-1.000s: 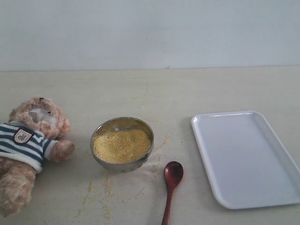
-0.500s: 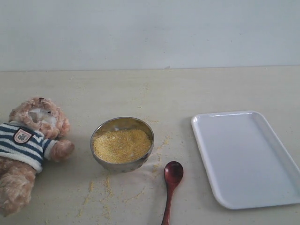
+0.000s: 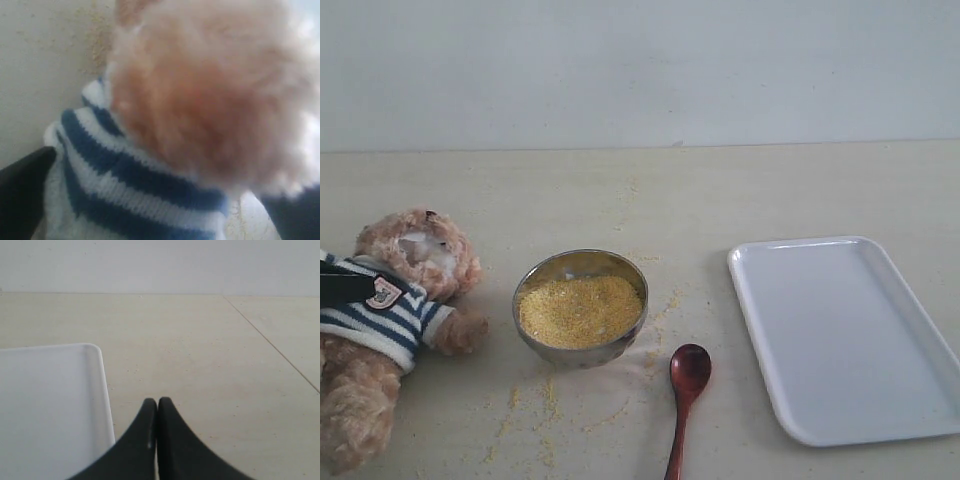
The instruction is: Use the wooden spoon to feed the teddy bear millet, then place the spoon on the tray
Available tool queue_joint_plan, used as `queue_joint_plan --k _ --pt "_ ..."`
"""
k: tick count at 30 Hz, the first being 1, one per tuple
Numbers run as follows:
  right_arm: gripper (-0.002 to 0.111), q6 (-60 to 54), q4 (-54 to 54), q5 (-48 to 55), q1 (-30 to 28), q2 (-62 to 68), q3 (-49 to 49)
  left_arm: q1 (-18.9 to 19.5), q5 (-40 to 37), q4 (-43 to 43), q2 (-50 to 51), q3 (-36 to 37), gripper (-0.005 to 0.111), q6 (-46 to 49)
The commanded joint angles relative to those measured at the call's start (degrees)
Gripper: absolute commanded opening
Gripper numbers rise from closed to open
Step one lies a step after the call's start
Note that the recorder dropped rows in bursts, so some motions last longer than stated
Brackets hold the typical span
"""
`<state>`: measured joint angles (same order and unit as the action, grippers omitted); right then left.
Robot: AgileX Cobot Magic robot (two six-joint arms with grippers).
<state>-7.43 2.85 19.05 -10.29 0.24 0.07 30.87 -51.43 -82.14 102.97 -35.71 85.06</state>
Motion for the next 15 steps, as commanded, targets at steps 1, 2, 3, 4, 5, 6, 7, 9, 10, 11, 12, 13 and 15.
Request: queue_joint_plan --k 1,2,3,4,5,6,7,9,10,11,12,13,15 --pt "0.000 -0.2 -0.4 -0.3 0.1 -0.2 -0.1 -2.2 0.6 -1.2 3.2 -0.7 0.110 2.5" --pt "0.000 -0.2 -0.1 -0.3 0.1 -0.2 -0.1 -2.7 0.6 -1.2 4.0 -1.3 0.110 2.5" --pt "0.000 -0.2 0.0 -0.4 0.1 -0.2 -0.1 -3.0 0.4 -1.2 4.2 -1.7 0.110 2.5" --pt "0.000 -0.2 0.0 -0.8 0.1 -0.2 -0.1 -3.0 -0.6 -1.2 4.3 -2.0 0.107 2.1" --pt "0.000 -0.2 0.0 -0.8 0.1 -0.2 -0.1 -3.0 -0.8 -1.2 4.3 -2.1 0.101 2.1" --pt "0.000 -0.2 0.0 -0.5 0.1 -0.2 -0.1 -3.0 -1.5 -1.1 4.3 -2.2 0.084 2.1" --pt "0.000 -0.2 0.0 -0.5 0.1 -0.2 -0.1 -3.0 -2.0 -1.1 4.3 -2.2 0.070 2.0" --pt "0.000 -0.2 0.0 -0.5 0.1 -0.2 -0.1 -3.0 -2.7 -0.8 4.3 -2.3 0.029 2.1" --pt "0.000 -0.2 0.0 -0.5 0.1 -0.2 -0.1 -3.0 -2.8 -0.8 4.3 -2.3 0.005 2.1" --pt "0.000 -0.2 0.0 -0.5 0.1 -0.2 -0.1 -3.0 -2.8 -0.8 4.3 -2.3 0.006 2.3" --pt "0.000 -0.2 0.0 -0.5 0.1 -0.2 -0.1 -3.0 -2.8 -1.2 4.3 -2.3 0.005 2.1" --pt "0.000 -0.2 0.0 -0.5 0.1 -0.2 -0.1 -3.0 -2.8 -1.6 4.3 -2.3 0.005 2.1" --pt "0.000 -0.2 0.0 -0.5 0.1 -0.2 -0.1 -3.0 -4.2 -3.8 4.3 -2.3 0.005 2.0"
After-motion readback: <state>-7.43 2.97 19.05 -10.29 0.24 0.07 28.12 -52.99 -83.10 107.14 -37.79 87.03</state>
